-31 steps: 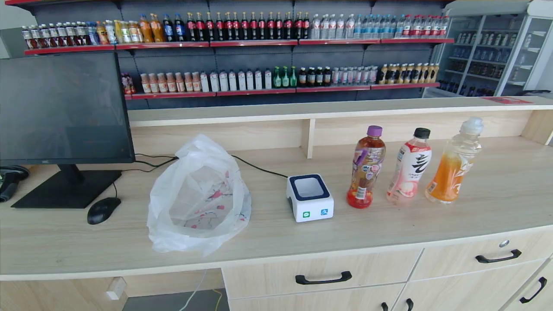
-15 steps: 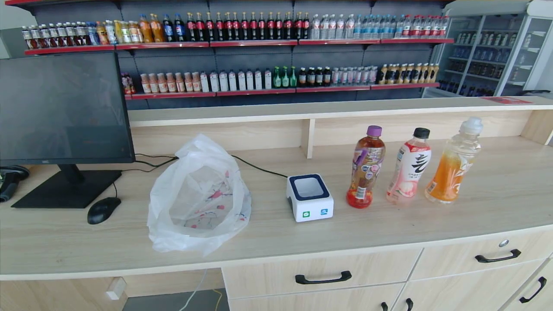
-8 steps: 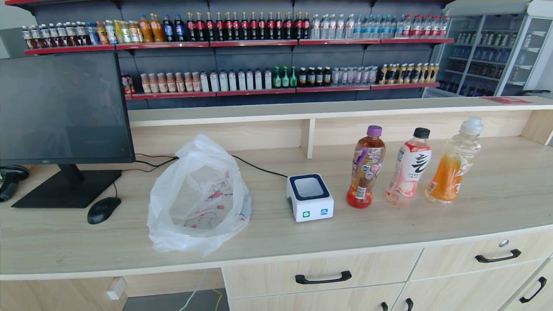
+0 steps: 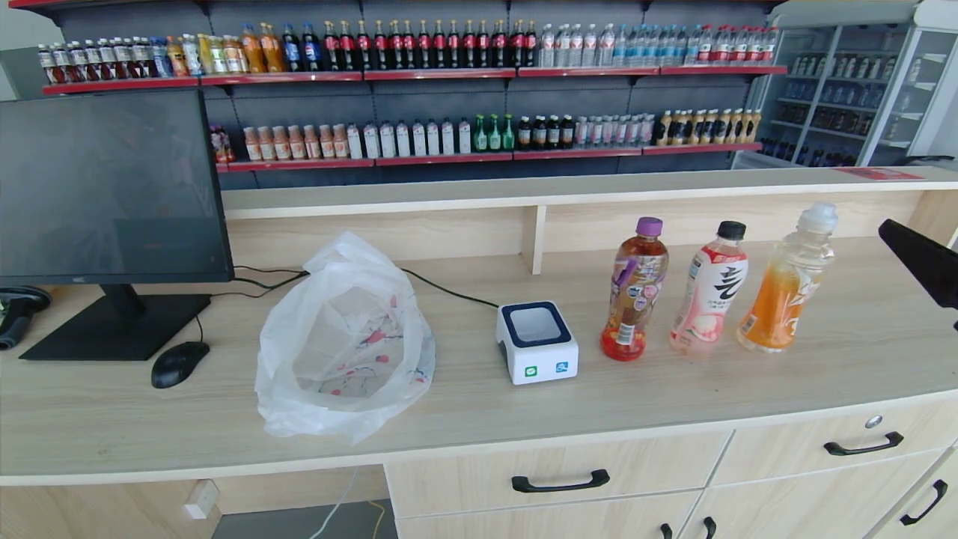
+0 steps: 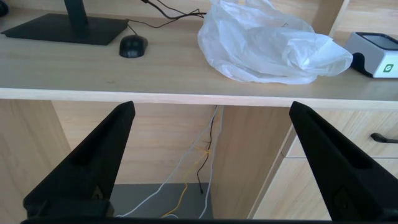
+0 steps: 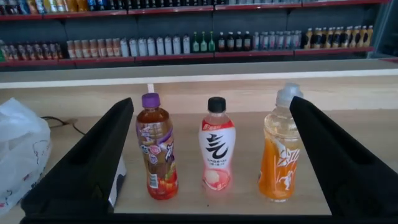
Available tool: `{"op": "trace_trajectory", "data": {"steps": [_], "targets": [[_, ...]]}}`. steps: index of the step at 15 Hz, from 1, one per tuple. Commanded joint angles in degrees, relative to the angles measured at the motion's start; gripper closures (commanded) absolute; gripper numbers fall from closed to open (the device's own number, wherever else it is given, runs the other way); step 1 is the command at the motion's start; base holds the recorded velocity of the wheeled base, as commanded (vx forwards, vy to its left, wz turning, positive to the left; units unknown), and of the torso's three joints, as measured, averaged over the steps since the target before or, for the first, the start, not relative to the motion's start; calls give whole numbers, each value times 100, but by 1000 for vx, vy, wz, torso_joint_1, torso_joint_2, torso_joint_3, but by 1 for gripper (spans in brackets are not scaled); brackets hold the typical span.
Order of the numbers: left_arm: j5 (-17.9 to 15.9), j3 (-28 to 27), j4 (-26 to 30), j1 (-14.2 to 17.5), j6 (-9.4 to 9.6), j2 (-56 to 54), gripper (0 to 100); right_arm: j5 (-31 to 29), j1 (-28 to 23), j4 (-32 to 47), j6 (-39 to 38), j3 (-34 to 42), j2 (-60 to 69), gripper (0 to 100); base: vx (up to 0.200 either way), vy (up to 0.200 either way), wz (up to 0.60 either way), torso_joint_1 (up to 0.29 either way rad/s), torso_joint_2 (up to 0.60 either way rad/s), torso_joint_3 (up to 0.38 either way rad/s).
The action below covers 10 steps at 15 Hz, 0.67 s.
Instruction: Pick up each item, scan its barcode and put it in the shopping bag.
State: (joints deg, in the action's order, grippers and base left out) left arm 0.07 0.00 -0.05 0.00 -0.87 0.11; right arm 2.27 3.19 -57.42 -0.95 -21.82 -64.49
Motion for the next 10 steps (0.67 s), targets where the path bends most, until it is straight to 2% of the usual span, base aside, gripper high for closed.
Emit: {"op": "trace_trajectory", "data": {"steps": [1, 2, 4, 10], "targets": [[1, 0, 5, 0, -1, -2, 0, -7, 287, -1676, 51, 29, -1813, 0, 0, 0, 0, 0, 0, 0], [1, 0, -4, 0, -1, -2, 0, -7, 375, -2555, 139, -15, -2340, 0, 0, 0, 0, 0, 0, 0], [1, 0, -4, 0, -1, -2, 0, -42, 498, -3258, 209, -42, -2982, 0, 0, 0, 0, 0, 0, 0], [1, 0, -4, 0, -1, -2, 0, -42, 964, -3258, 183, 152, -3219, 0, 0, 0, 0, 0, 0, 0]]}}
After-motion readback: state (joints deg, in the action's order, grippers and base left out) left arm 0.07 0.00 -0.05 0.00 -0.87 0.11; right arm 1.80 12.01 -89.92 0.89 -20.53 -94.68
